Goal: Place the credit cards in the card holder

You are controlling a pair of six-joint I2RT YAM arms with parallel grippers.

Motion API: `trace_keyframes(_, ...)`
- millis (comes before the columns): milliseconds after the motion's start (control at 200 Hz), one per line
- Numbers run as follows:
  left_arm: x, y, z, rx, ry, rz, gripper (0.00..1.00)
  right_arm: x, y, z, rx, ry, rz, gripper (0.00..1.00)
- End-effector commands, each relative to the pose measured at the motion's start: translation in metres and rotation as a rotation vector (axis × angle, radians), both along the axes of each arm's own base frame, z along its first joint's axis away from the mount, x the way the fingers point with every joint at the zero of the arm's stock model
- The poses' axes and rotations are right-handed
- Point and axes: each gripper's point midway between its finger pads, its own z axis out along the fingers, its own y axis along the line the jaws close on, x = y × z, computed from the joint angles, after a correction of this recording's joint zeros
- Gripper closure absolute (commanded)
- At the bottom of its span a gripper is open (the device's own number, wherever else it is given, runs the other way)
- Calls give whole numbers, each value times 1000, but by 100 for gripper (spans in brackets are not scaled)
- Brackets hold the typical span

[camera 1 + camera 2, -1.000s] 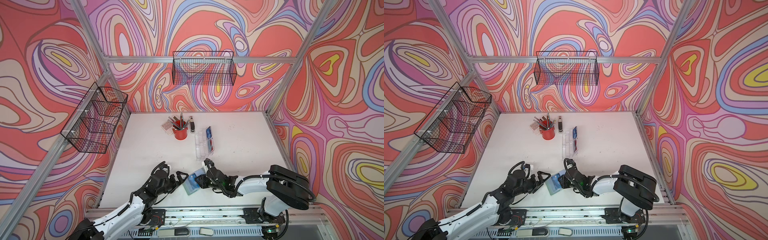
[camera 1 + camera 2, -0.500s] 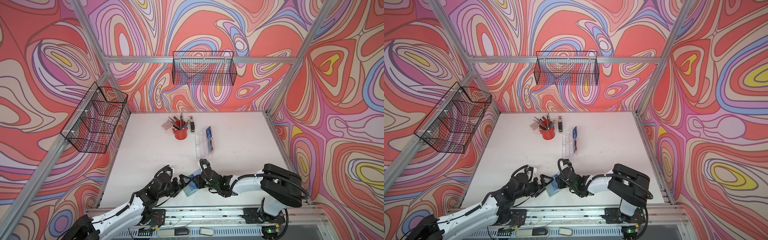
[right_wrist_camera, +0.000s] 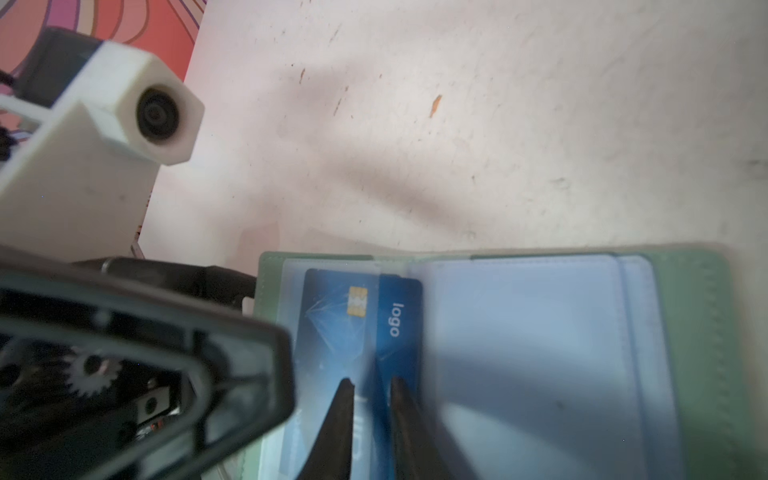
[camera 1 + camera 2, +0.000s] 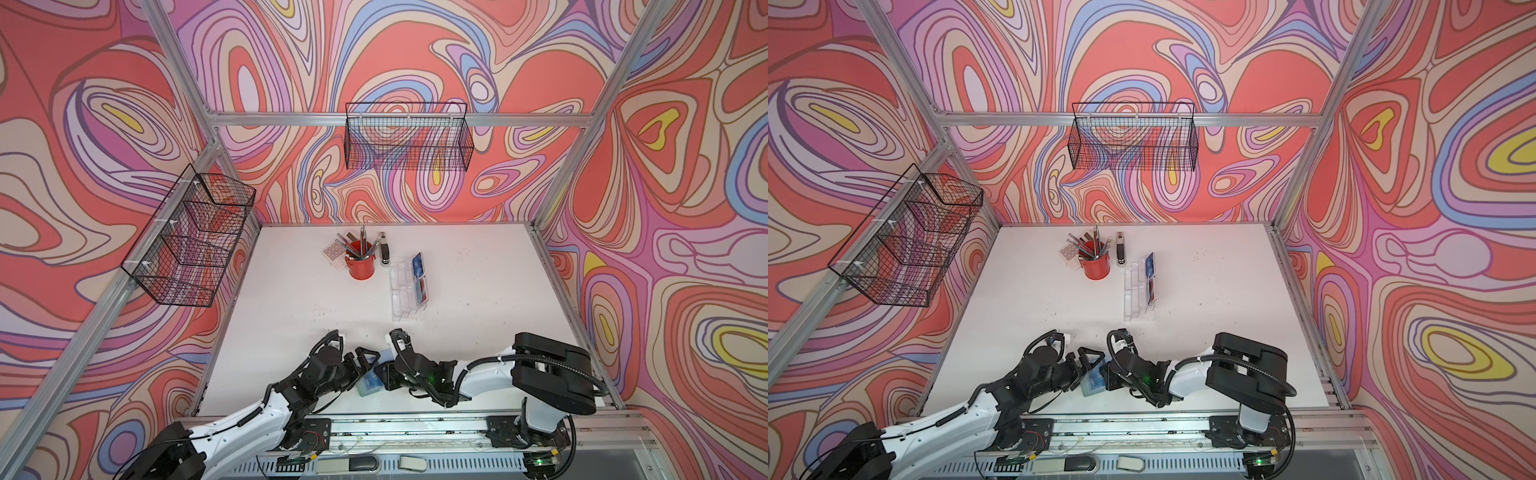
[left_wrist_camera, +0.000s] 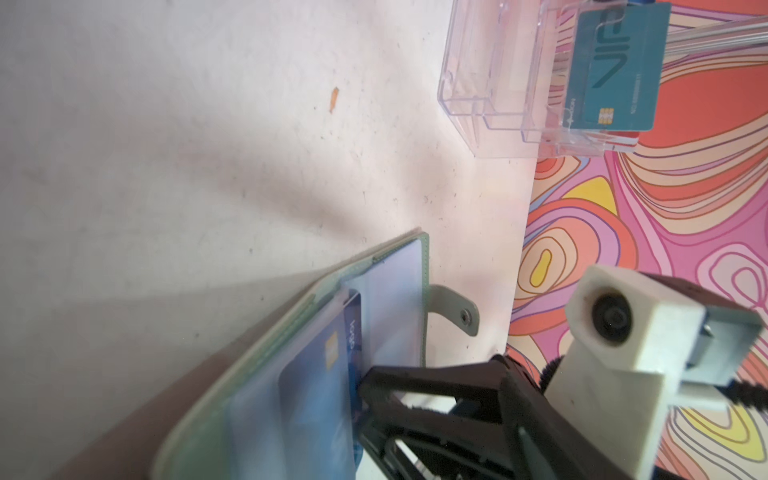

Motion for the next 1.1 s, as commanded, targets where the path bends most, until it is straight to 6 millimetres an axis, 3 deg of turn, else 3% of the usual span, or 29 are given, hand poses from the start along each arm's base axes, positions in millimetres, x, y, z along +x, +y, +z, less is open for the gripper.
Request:
trace_keyframes(0,9,15,-16,126,-16,52,20,2,-1,-14,4,12,-32,82)
trace_keyframes(125,22,23,-18,188,-38,108,20,5,-4,-15,18,5,-62,82)
trace_keyframes(255,35,10,-13,182,-78,86,19,11,-5,-10,24,-18,-84,82)
trace_keyframes(411,42,0,-20,203,-58,52,15,19,-2,-9,33,-26,-90,81)
trace_keyframes(581,45,26,-39,228,64,80,7,26,-24,-13,6,-35,-158,76)
trace_keyframes(616,44,30,-40,239,82,68,6,27,-26,-2,24,-46,-166,75)
trace_keyframes(671,42,34,-37,275,98,30,0,26,-30,1,25,-48,-169,74)
trace_keyframes(856,30,54,-15,489,127,-76,0,21,-28,10,61,-34,-145,75)
trace_keyframes(896,26,57,-15,497,135,-75,12,19,-26,11,69,-30,-138,76)
trace_keyframes(991,15,61,-25,470,169,-52,66,18,-24,9,74,-18,-131,78)
trace_keyframes(1046,9,62,-28,467,187,-58,82,17,-22,8,71,-12,-127,78)
trace_keyframes(1097,5,68,-30,494,211,-52,86,17,-20,5,66,-5,-124,79)
